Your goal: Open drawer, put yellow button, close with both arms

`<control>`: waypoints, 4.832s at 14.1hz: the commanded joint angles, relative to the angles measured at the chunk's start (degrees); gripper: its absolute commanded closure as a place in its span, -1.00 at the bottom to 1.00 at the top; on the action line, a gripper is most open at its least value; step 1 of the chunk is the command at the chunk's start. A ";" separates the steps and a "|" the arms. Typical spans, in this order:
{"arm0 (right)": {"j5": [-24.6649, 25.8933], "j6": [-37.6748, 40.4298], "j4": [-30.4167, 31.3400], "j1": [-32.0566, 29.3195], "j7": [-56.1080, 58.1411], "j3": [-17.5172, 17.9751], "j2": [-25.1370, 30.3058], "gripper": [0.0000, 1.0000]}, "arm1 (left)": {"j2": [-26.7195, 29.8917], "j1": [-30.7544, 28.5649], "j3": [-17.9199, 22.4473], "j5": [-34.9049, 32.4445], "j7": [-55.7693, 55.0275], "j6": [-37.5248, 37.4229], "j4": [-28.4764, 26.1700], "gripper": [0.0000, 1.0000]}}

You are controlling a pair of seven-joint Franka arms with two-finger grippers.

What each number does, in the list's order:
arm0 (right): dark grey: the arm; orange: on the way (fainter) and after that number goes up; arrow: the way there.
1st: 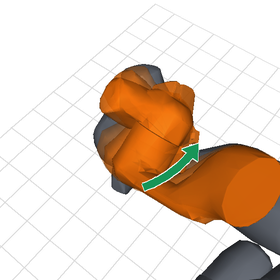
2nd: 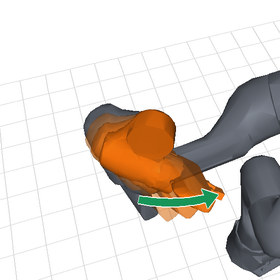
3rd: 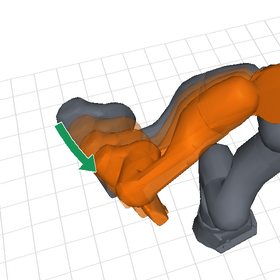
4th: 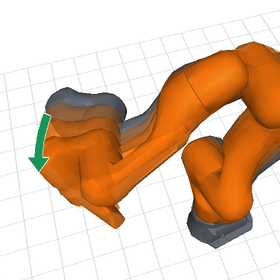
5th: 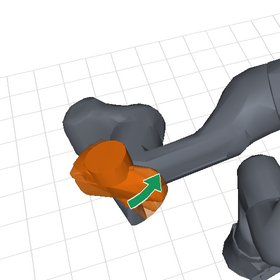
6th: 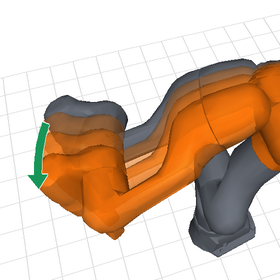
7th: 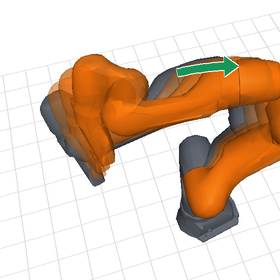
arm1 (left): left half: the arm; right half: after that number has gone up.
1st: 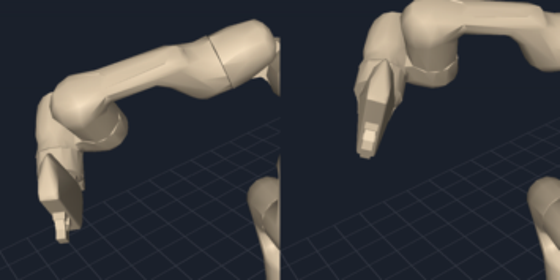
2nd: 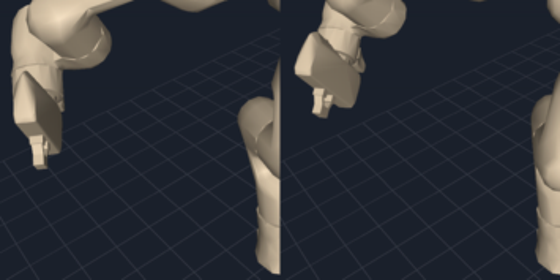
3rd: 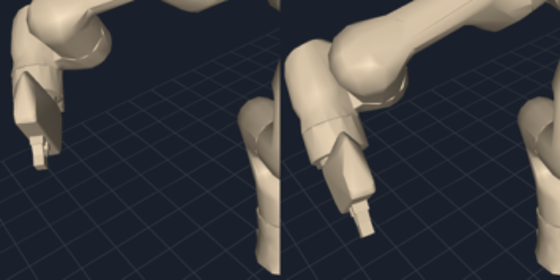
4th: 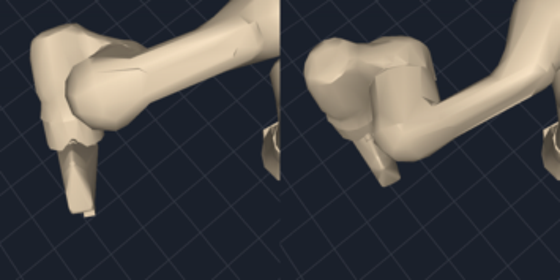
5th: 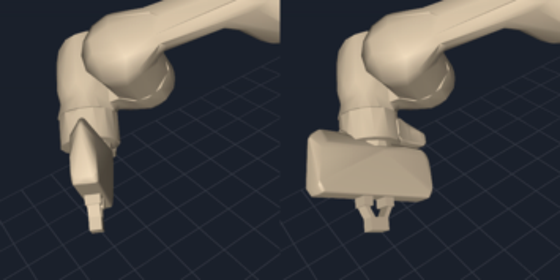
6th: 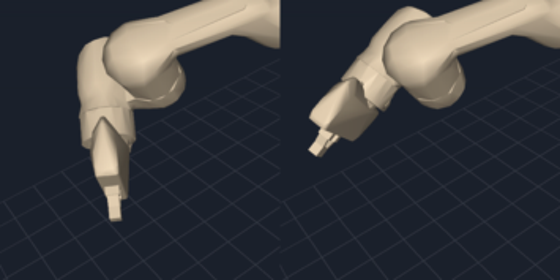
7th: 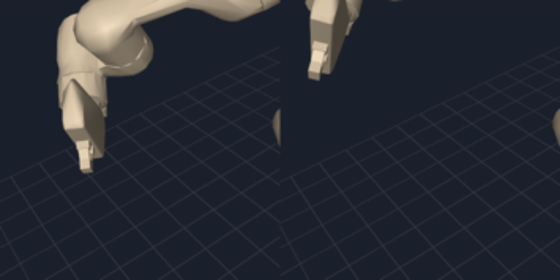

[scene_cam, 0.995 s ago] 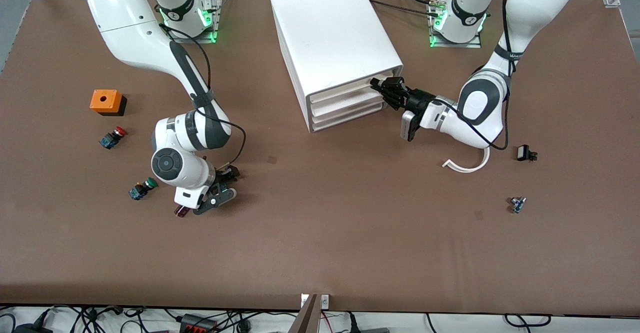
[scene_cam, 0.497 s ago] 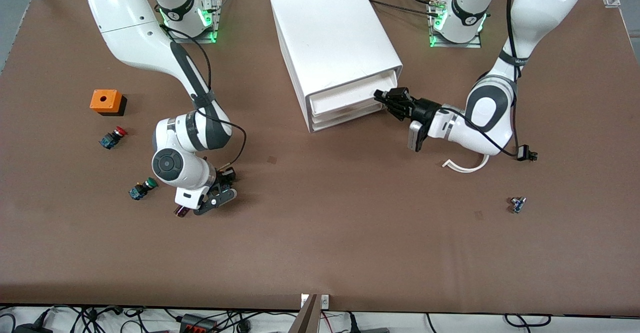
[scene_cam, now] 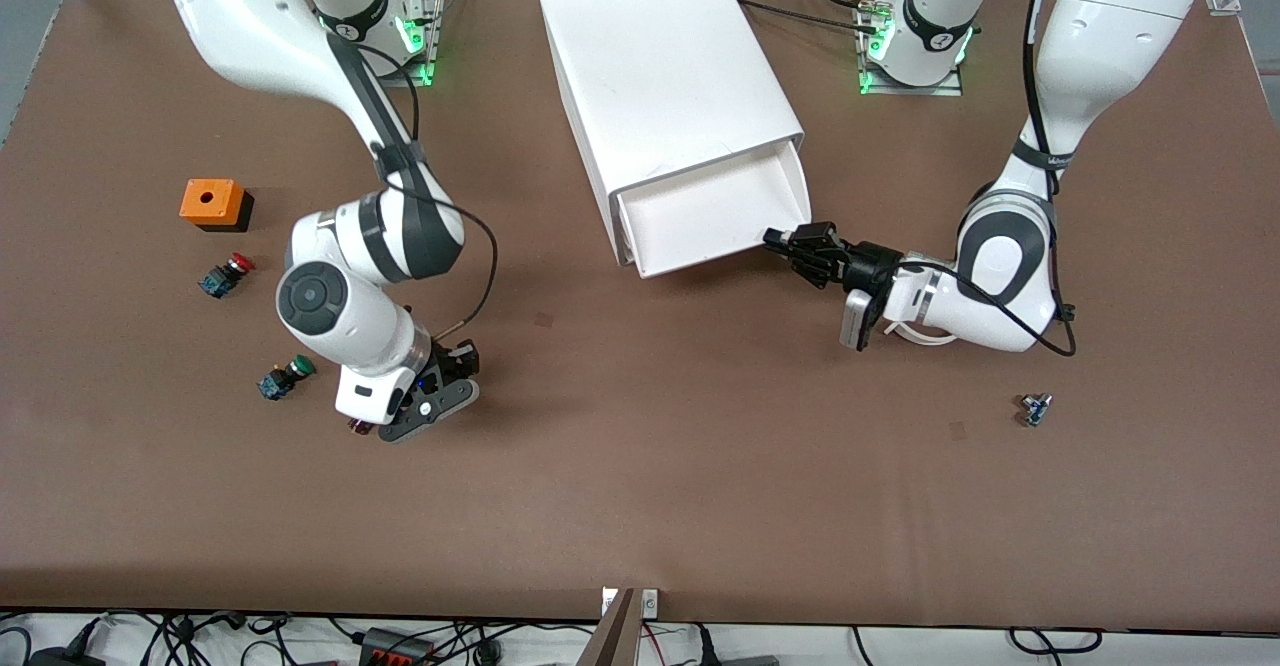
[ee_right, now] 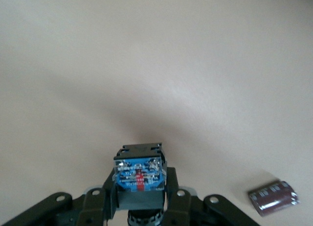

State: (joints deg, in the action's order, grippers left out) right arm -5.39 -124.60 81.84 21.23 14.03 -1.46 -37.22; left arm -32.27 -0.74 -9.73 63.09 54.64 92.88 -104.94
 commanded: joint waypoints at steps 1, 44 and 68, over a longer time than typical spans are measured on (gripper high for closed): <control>-0.76 9.78 -5.61 1.97 -3.10 -0.13 2.41 1.00 | -3.15 0.04 0.85 -2.98 -2.69 4.06 3.34 -0.99; -0.41 14.47 -25.76 30.45 -50.59 -0.74 -8.66 -1.00 | 3.09 0.21 -0.81 -66.08 -66.32 -3.15 27.16 -1.00; 3.11 36.43 -27.61 -2.76 -31.69 -3.73 2.15 -1.00 | 9.59 4.26 -20.76 -62.48 -103.15 20.14 4.84 -1.00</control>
State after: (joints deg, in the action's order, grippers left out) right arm -2.12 -90.40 53.05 20.44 -17.83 -6.05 -36.96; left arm -26.99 4.33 -28.82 0.51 -47.39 111.95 -95.43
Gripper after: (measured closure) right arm 0.000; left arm 0.000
